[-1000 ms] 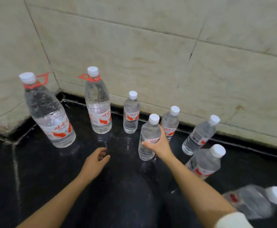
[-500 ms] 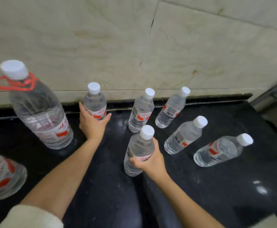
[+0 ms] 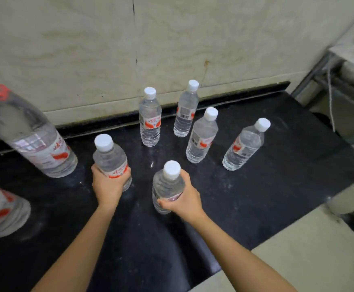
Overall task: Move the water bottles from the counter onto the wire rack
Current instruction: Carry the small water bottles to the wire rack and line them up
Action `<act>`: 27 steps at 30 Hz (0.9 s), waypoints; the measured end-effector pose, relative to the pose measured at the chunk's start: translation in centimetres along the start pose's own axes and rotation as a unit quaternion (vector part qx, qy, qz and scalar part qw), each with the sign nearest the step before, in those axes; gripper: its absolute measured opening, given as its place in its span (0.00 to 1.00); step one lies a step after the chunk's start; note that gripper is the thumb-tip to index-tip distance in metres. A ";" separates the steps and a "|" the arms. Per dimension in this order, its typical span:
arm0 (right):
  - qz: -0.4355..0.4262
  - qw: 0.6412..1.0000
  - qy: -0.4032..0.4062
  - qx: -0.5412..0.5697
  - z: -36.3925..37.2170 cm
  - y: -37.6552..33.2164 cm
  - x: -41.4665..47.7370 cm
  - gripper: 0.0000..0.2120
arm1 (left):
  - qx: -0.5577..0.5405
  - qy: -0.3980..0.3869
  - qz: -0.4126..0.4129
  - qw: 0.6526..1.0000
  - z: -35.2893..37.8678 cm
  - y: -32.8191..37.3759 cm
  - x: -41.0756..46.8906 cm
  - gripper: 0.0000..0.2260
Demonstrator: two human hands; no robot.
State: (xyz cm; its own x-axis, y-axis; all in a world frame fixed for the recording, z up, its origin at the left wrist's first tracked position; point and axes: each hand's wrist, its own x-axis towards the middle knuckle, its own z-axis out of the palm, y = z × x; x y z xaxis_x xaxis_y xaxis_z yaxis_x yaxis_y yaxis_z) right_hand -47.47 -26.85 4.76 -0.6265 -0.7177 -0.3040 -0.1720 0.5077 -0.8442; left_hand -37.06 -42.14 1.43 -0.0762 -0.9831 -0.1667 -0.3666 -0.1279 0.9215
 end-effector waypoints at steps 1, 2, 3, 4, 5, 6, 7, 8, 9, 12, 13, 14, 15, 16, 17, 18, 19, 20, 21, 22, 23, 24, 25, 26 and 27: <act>-0.003 1.000 0.002 0.002 -0.5 0.5 -1.2 0.34 | -0.004 -0.004 0.001 1.000 -0.3 -0.3 -1.9 0.33; -0.005 1.000 0.004 0.005 -1.0 1.1 -2.4 0.34 | -0.006 -0.010 0.004 1.000 -0.6 -0.6 -3.9 0.33; -0.006 1.000 0.006 0.006 -1.7 1.9 -3.7 0.34 | -0.009 -0.020 0.006 1.000 -0.8 -0.9 -6.0 0.33; -0.007 1.000 0.007 0.007 -2.6 2.9 -5.0 0.34 | -0.010 -0.032 0.005 0.999 -1.0 -1.3 -8.1 0.32; -0.009 1.000 0.010 0.007 -3.6 3.9 -6.3 0.34 | -0.011 -0.047 0.003 0.999 -1.0 -1.7 -10.2 0.32; -0.011 1.000 0.014 0.007 -4.9 4.9 -7.5 0.35 | -0.013 -0.060 0.004 0.998 -0.8 -2.0 -12.1 0.32; -0.013 1.000 0.018 0.006 -6.2 6.0 -8.7 0.35 | -0.015 -0.072 0.007 0.997 -0.5 -2.2 -14.0 0.31; -0.013 1.000 0.026 0.006 -7.5 7.2 -9.8 0.36 | -0.015 -0.083 0.013 0.996 0.0 -2.2 -15.8 0.30; -0.011 0.999 0.038 0.006 -8.8 8.2 -10.9 0.37 | -0.016 -0.092 0.016 0.996 0.6 -2.2 -17.5 0.29; -0.003 0.995 0.097 0.018 -12.6 11.1 -13.9 0.33 | -0.028 -0.128 0.026 0.991 2.6 -1.8 -22.1 0.26; -0.007 0.992 0.120 0.024 -13.9 11.9 -14.9 0.32 | -0.030 -0.146 0.034 0.988 3.4 -1.5 -23.5 0.26; -0.011 0.990 0.140 0.027 -15.2 12.9 -15.9 0.33 | -0.032 -0.166 0.045 0.985 4.2 -1.3 -24.8 0.26; -0.012 0.988 0.152 0.026 -16.5 13.8 -17.0 0.33 | -0.035 -0.186 0.057 0.980 5.0 -1.0 -26.0 0.26; -0.008 0.987 0.159 0.025 -17.9 14.8 -18.2 0.34 | -0.040 -0.205 0.067 0.976 6.0 -0.6 -27.4 0.26; 0.000 0.986 0.167 0.021 -19.3 15.8 -19.5 0.33 | -0.045 -0.223 0.075 0.971 6.9 -0.1 -28.7 0.25; 0.012 0.983 0.180 0.013 -20.7 16.8 -20.8 0.33 | -0.053 -0.245 0.082 0.965 8.0 0.5 -30.0 0.25; 0.025 0.980 0.197 0.002 -22.1 17.7 -22.0 0.34 | -0.060 -0.267 0.085 0.958 9.2 1.3 -31.3 0.26; 0.040 0.975 0.217 -0.006 -23.5 18.5 -23.0 0.36 | -0.068 -0.290 0.089 0.950 10.4 2.1 -32.4 0.27; 0.051 0.970 0.239 -0.010 -24.9 19.3 -23.9 0.38 | -0.075 -0.312 0.093 0.943 11.7 2.9 -33.5 0.28; 0.060 0.964 0.259 -0.007 -26.3 20.1 -24.5 0.39 | -0.079 -0.334 0.100 0.934 13.0 3.7 -34.5 0.30; 0.064 0.958 0.279 -0.001 -27.8 20.7 -25.1 0.39 | -0.080 -0.356 0.107 0.925 14.2 4.6 -35.5 0.31; 0.069 0.951 0.301 0.002 -29.2 21.3 -25.6 0.39 | -0.079 -0.376 0.115 0.916 15.5 5.3 -36.5 0.33; 0.074 0.944 0.321 0.005 -30.6 21.7 -25.9 0.39 | -0.075 -0.396 0.122 0.907 16.8 6.1 -37.5 0.35; 0.077 0.937 0.339 0.008 -32.0 22.1 -26.1 0.39 | -0.069 -0.416 0.130 0.897 18.1 6.8 -38.3 0.38; 0.079 0.931 0.356 0.010 -33.4 22.3 -26.2 0.39 | -0.064 -0.437 0.136 0.887 19.5 7.6 -39.0 0.38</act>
State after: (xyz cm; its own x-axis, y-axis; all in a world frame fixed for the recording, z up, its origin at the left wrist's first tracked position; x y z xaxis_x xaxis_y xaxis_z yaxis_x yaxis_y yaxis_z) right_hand -60.29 19.26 8.64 -0.9892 -0.1331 -0.0618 -0.0248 0.5668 -0.8235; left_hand -54.90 -2.18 8.10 -0.8559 -0.5096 -0.0880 -0.1200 0.0302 0.9923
